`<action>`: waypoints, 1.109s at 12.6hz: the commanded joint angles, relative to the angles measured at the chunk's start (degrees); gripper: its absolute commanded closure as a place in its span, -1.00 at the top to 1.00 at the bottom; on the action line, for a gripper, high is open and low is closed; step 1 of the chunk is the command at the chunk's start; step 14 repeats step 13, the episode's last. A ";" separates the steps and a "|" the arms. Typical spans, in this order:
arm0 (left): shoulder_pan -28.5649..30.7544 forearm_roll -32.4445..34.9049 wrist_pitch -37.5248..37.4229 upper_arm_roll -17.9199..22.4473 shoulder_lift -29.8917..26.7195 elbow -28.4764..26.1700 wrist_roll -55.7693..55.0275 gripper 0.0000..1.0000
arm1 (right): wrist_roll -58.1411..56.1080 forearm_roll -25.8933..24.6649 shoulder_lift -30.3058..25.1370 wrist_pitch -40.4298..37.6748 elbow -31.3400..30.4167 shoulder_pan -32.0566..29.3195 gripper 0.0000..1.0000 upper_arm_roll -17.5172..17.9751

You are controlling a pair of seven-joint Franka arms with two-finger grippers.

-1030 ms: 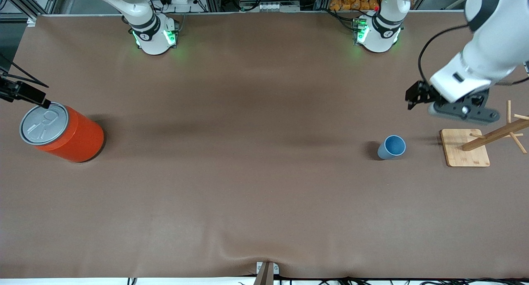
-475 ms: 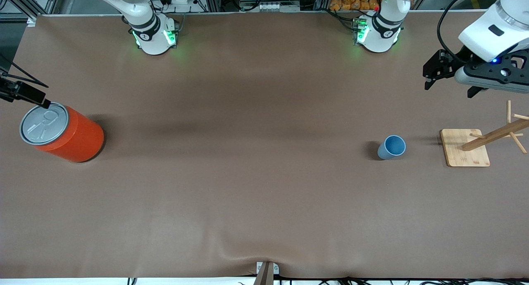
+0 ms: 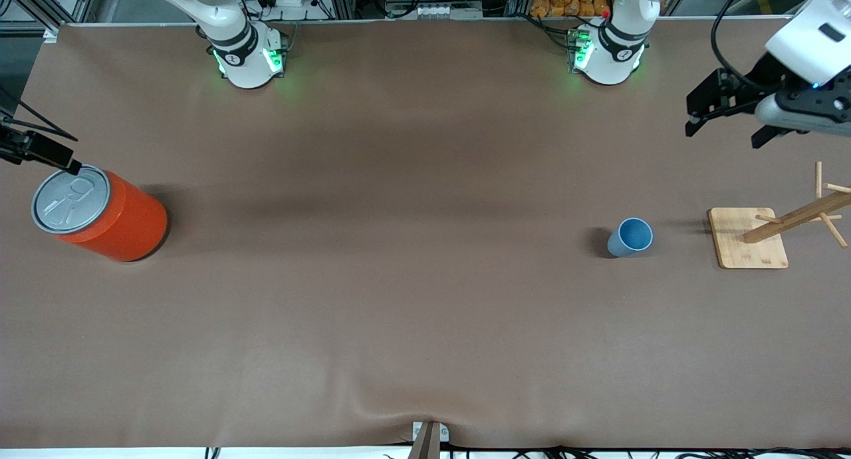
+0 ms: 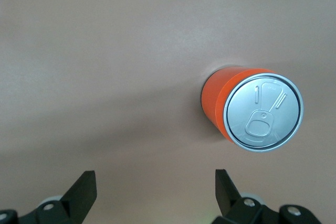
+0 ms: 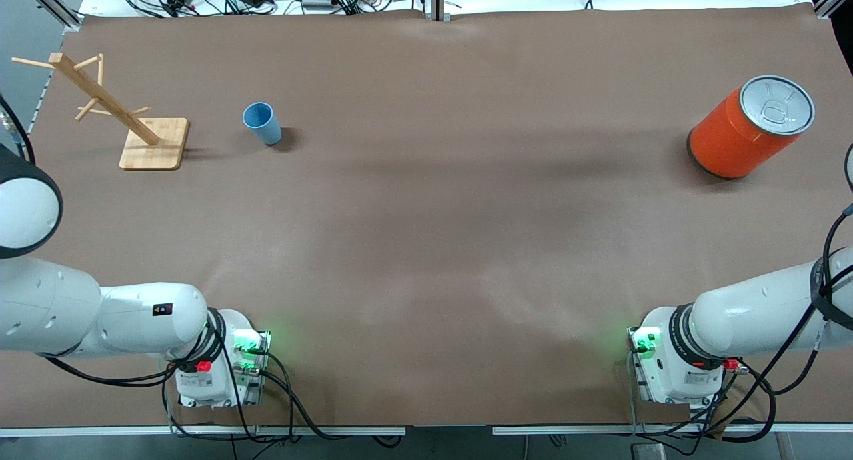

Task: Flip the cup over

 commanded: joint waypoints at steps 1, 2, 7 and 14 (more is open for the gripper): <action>-5.62 -0.58 -3.06 7.17 -1.25 -0.08 -0.81 1.00 | 0.66 0.86 -0.41 -0.26 -0.32 -0.27 1.00 0.10; -6.52 -0.05 -3.32 8.69 -1.33 -0.17 -0.03 1.00 | 0.66 0.86 -0.41 -0.26 -0.33 -0.27 1.00 0.10; -11.36 2.23 -4.73 13.81 -6.68 -5.61 -0.98 1.00 | 0.66 0.86 -0.41 -0.26 -0.33 -0.27 1.00 0.10; -13.39 5.75 -4.64 13.98 -7.58 -6.41 -1.96 1.00 | 0.66 0.95 -0.41 -0.26 -0.33 -0.27 1.00 0.10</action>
